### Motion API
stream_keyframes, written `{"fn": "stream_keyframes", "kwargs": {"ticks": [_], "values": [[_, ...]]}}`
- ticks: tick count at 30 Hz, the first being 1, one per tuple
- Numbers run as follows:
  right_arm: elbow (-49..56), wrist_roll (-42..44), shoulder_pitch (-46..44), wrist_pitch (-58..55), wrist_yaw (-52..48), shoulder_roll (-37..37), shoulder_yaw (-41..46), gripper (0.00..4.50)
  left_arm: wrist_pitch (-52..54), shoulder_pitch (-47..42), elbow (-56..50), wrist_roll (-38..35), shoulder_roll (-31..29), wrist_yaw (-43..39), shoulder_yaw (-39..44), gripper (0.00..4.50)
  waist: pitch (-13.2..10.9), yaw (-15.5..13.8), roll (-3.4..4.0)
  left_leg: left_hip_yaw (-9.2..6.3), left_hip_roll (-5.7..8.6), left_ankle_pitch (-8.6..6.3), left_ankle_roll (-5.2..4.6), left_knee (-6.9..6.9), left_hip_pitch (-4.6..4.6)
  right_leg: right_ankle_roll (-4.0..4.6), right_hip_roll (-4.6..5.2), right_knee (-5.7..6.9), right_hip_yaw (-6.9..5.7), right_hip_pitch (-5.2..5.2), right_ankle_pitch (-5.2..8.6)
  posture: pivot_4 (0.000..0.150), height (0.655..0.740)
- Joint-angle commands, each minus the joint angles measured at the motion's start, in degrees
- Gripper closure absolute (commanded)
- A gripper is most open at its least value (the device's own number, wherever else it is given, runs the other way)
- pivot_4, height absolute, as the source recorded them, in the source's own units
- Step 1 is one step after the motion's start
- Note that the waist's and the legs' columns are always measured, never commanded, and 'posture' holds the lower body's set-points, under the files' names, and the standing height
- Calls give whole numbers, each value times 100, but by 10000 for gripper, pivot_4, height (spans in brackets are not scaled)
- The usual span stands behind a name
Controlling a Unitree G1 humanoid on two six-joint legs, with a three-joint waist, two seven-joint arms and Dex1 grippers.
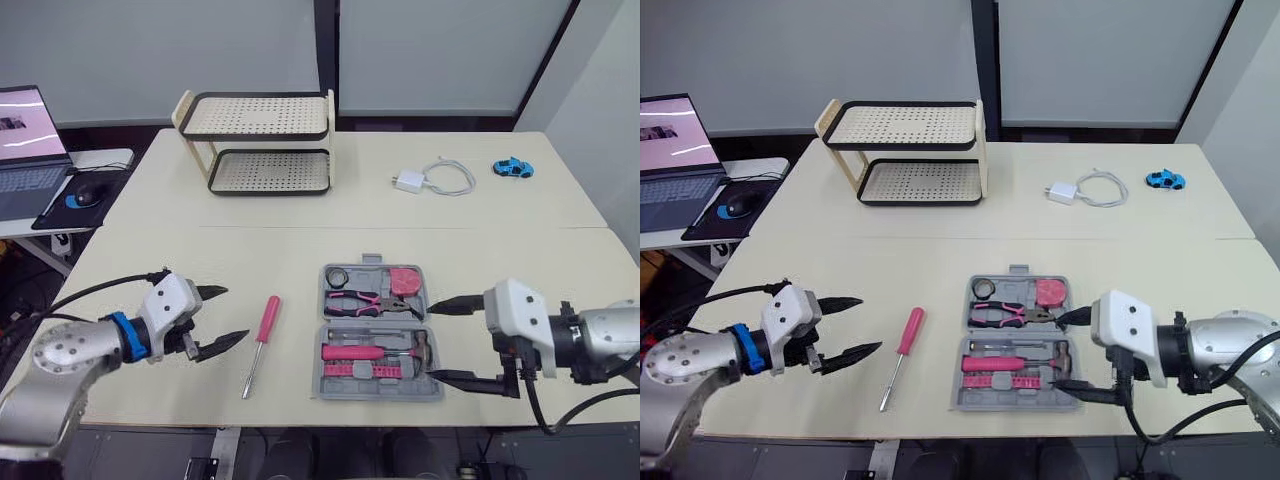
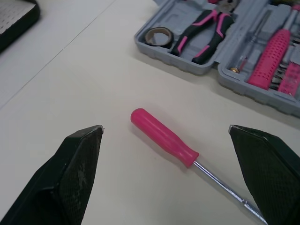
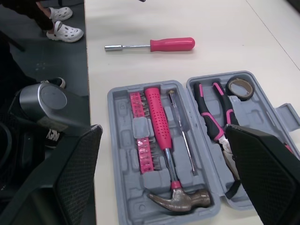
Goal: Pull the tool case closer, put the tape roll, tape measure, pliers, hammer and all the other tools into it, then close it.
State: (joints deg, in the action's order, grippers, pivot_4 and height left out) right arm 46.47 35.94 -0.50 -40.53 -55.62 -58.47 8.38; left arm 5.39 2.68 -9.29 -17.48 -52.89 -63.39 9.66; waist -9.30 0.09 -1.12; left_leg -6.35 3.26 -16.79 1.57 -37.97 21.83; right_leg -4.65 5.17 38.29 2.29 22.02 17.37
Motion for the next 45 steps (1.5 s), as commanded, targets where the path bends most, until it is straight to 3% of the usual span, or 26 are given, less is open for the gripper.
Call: {"fn": "stream_keyframes", "kwargs": {"ticks": [1,2,8,12,20,28,32,42,45], "values": [[282,31,-96,-130,339,119,-257,0,-1735,-822,1176,635,-267,-978,-631,254,0,1,1,-3,-4,0,0,2,1,4,-2,-8,-5,0,-4,1500,7400],[309,46,-146,-183,405,142,-321,0,-2006,-1032,1460,699,-280,-1123,-743,254,-1,1,1,-3,-3,0,0,3,2,5,-3,-10,-7,0,-5,1500,7400],[392,266,-376,-739,852,261,-654,0,-6096,-3422,4002,1776,-117,-2435,-2335,254,-4,-6,-6,-8,2,1,2,-1,16,-1,-2,-23,-13,5,-10,1500,7400],[407,458,-625,-1112,1070,327,-813,0,-7637,-4485,5253,1899,133,-2880,-3245,254,-4,32,-7,-5,6,1,1,-3,23,-3,-2,-23,-11,11,-11,1500,7400],[501,776,-882,-1475,1369,463,-940,0,-9248,-5735,6922,2935,855,-2362,-4462,254,-9,165,-16,-8,15,1,-3,-8,24,-5,-13,-12,-15,12,-11,1500,7400],[637,1040,-870,-1654,1552,483,-885,0,-9597,-6477,7563,5123,1462,-832,-4895,254,-21,179,-43,-8,20,2,-3,-14,26,-6,-16,-3,-17,13,-11,1500,7400],[660,1152,-848,-1695,1613,440,-827,0,-9462,-6652,7532,6241,1623,287,-5158,8498,-31,174,-59,-7,20,2,-2,-15,25,-11,-16,27,-15,23,-8,1500,7400],[665,1355,-821,-1727,1712,323,-705,0,-9475,-7026,7373,8185,1601,2856,-5978,39297,-48,153,-88,-7,20,2,-3,-34,25,-12,-17,53,-15,24,-8,1500,7400],[633,1369,-834,-1697,1708,305,-714,0,-9596,-7196,7341,8533,1531,3409,-6205,39522,-52,150,-95,-7,21,2,-3,-35,26,-12,-17,54,-15,24,-8,1500,7400]]}}
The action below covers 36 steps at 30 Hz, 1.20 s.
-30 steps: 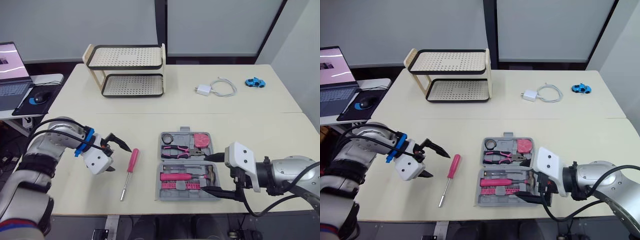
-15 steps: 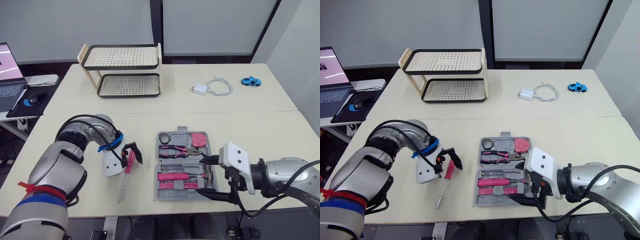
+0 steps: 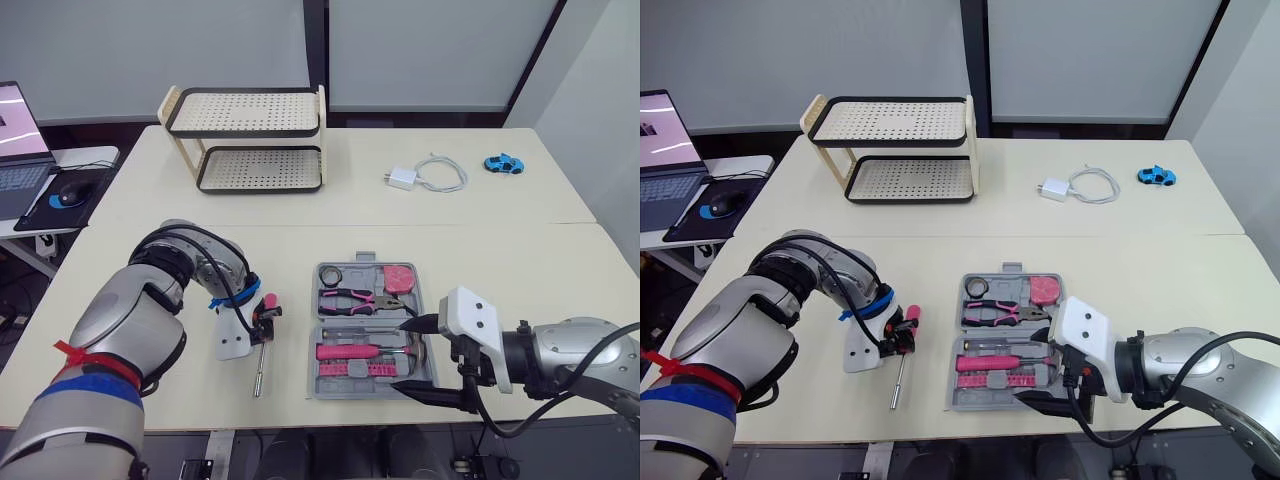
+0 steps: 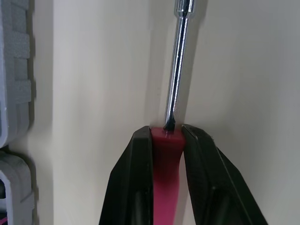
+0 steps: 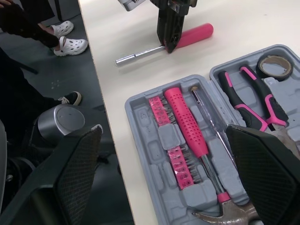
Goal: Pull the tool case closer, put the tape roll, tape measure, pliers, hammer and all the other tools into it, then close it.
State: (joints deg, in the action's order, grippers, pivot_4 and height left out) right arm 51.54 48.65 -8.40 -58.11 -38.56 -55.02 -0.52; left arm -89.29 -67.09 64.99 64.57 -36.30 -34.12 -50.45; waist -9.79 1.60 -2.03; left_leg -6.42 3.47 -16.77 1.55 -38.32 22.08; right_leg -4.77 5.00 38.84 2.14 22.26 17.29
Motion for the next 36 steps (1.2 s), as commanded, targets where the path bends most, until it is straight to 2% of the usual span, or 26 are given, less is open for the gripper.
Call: {"fn": "stream_keyframes", "kwargs": {"ticks": [1,6,11,18,24,29,31,33,34,36], "values": [[115,96,-48,74,-3,-42,172,0,-167,-272,-94,426,-148,645,-273,39522,-4,-3,-6,0,1,0,0,0,0,0,0,1,0,0,0,1500,7400],[40,101,-120,101,-36,-32,142,0,-321,-524,-212,573,-424,1287,-770,39522,-9,6,-15,2,0,0,0,0,0,0,0,4,0,3,0,1500,7400],[6,99,-188,110,-57,-12,91,0,-321,-731,96,32,-757,1484,-852,39522,-9,-1,-16,1,0,0,0,-1,1,0,0,5,0,4,0,1500,7400],[-13,71,-266,118,22,124,-77,0,-234,-695,1186,-1080,-1035,486,-327,39522,-9,16,-16,1,4,0,0,-5,2,0,-1,10,-5,6,0,1500,7400],[-61,-87,-446,104,119,284,-313,0,227,-434,2514,-2253,-865,-988,941,39522,-9,25,-16,1,7,0,0,-14,3,0,-1,12,-9,5,0,1500,7400],[-168,-230,-588,120,151,328,-447,0,460,-363,3068,-2630,-769,-1777,1701,39522,-9,24,-16,-4,7,0,0,-30,11,0,-1,14,-20,5,0,1500,7400],[-216,-316,-632,136,111,315,-500,0,504,-259,2847,-2679,-864,-2005,1782,39522,-9,29,-16,-6,7,0,0,-39,24,0,-3,14,-27,7,0,1500,7400],[-256,-385,-675,145,80,306,-549,0,735,47,2161,-2935,-1028,-2270,1937,39522,-8,33,-15,-16,6,0,0,-41,29,0,-3,16,-27,9,0,1500,7400],[-274,-407,-696,145,69,305,-565,0,967,321,1580,-3190,-1144,-2477,2038,39522,-8,36,-14,-21,1,0,1,-42,29,0,-2,17,-28,10,0,1500,7400],[-304,-472,-698,165,49,312,-613,0,1782,1156,-225,-3957,-1529,-3059,2186,39522,-7,58,-10,-32,-13,1,2,-42,31,0,-2,19,-28,14,0,1500,7400]]}}
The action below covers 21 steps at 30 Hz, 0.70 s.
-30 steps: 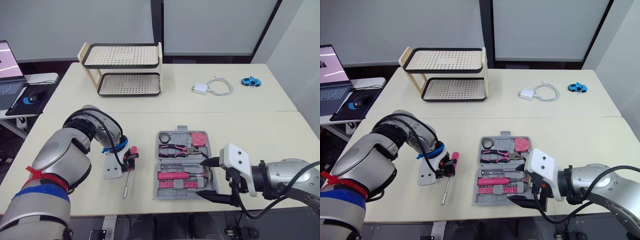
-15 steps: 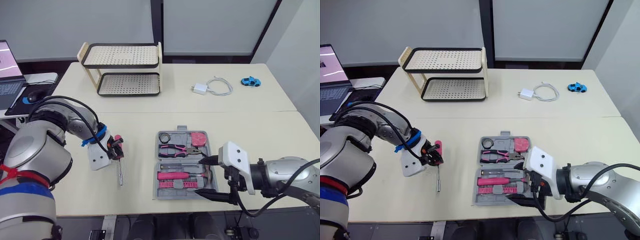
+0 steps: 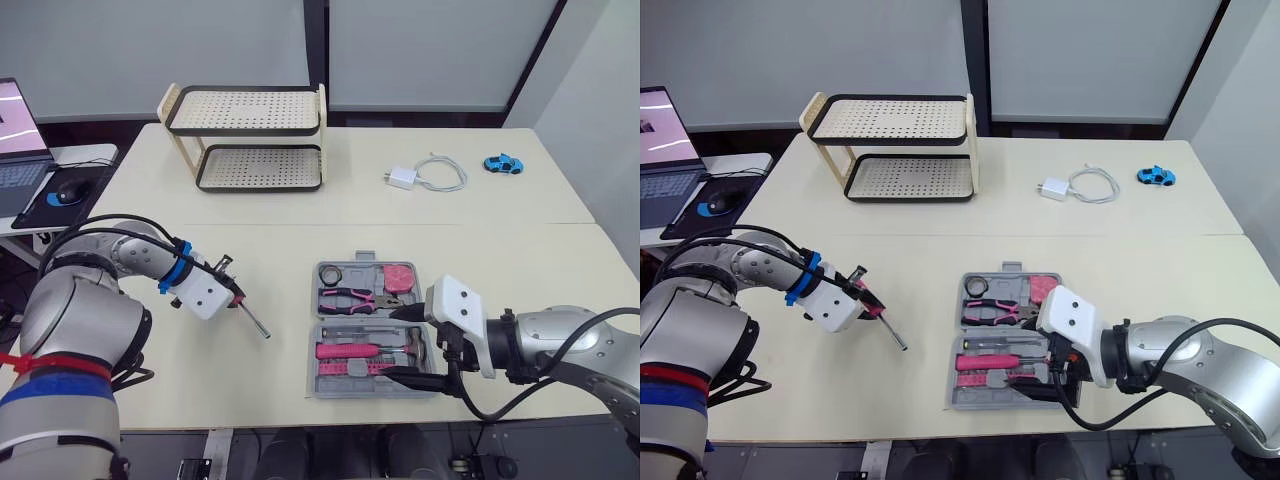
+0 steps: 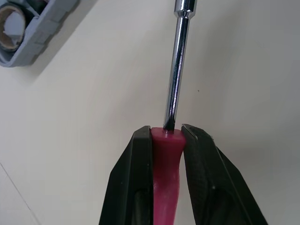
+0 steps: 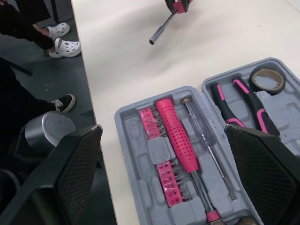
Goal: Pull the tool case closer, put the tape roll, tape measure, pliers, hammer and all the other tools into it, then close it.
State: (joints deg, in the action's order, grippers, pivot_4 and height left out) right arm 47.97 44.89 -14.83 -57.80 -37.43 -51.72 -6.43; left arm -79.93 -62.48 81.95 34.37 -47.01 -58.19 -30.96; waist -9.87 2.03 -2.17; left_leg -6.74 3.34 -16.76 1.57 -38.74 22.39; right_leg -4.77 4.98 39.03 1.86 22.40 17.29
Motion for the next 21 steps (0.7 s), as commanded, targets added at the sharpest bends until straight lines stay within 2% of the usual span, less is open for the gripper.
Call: {"fn": "stream_keyframes", "kwargs": {"ticks": [1,3,6,15,18,21], "values": [[43,-140,-44,149,-73,-13,-50,0,1223,1049,-2751,-1203,-670,-881,270,39522,0,48,7,-5,-10,3,5,1,1,0,1,1,3,4,0,1500,7400],[27,-206,-34,172,-90,0,-94,0,1848,1543,-3976,-1520,-985,-1175,349,39522,0,87,7,-16,-12,6,11,1,15,1,1,1,3,16,0,1500,7400],[12,-276,-18,208,-116,7,-137,0,2415,1921,-4935,-1768,-1246,-1443,404,39522,0,60,7,-27,-6,9,16,-10,42,2,2,3,-5,33,-1,1500,7400],[-14,-433,9,246,-154,63,-165,0,3466,2540,-5698,-2082,-1439,-1486,655,39522,1,82,11,-29,2,1,3,-14,40,1,2,4,-10,27,-1,1500,7400],[-11,-456,-2,265,-180,84,-167,0,4040,2806,-5948,-2307,-1471,-1554,841,39522,1,85,11,-32,0,2,3,-14,40,1,2,5,-12,27,-1,1500,7400],[-14,-495,-15,280,-225,81,-193,0,5108,3174,-6339,-2688,-1492,-1645,1135,39522,2,89,11,-34,0,1,3,-14,41,1,2,5,-14,27,-1,1500,7400]]}}
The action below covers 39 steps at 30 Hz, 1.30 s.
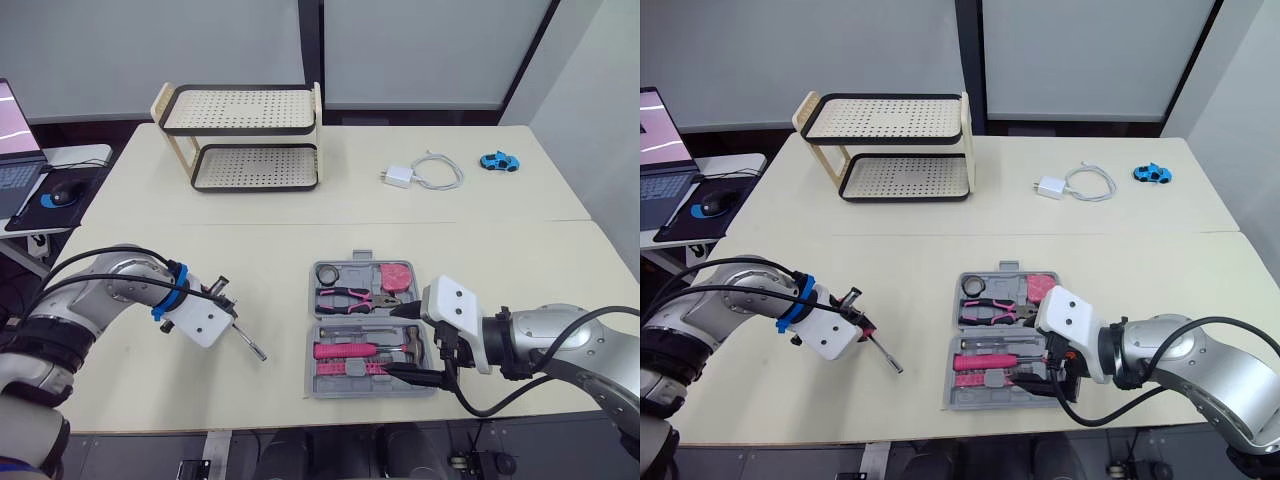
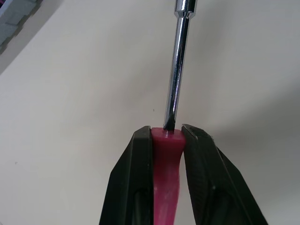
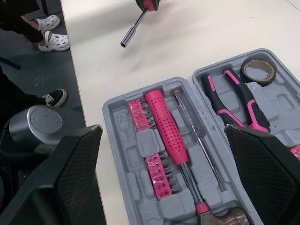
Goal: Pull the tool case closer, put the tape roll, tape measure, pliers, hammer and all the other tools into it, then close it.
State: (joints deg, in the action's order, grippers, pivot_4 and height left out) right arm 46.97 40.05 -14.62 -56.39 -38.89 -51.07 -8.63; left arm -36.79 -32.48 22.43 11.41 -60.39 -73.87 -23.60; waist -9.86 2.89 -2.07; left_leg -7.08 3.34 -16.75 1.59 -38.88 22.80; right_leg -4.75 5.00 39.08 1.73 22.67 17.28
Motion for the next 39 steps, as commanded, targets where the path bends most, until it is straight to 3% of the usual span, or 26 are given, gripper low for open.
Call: {"fn": "stream_keyframes", "kwargs": {"ticks": [1,12,20,31,39], "values": [[84,-24,-40,143,-92,18,19,0,1295,354,-569,-548,-173,-114,521,39522,0,4,0,0,0,0,0,0,0,0,0,1,0,0,0,1500,7400],[171,-191,-26,265,-278,-126,-59,0,6642,2230,-3017,-1717,-183,364,1827,39522,-3,11,6,-7,-5,-3,-6,2,-1,0,-2,0,-5,-3,0,1500,7400],[143,-89,-48,502,-487,-79,36,0,9466,2171,-3917,-2217,682,1756,2285,39522,-2,-93,8,-6,-4,-3,-5,1,-7,0,0,-1,-4,-13,0,1500,7400],[66,-156,-364,419,-428,127,-170,0,11573,1525,-4101,-2501,1857,3268,2264,39522,3,-122,10,-7,0,2,4,0,-9,1,3,-1,-2,-14,0,1500,7400],[80,-171,-461,294,-336,246,-217,0,11340,1650,-3935,-2752,1800,3430,2148,39523,5,-126,13,-4,2,11,19,0,-8,2,7,-3,6,-10,-1,1500,7400]]}}
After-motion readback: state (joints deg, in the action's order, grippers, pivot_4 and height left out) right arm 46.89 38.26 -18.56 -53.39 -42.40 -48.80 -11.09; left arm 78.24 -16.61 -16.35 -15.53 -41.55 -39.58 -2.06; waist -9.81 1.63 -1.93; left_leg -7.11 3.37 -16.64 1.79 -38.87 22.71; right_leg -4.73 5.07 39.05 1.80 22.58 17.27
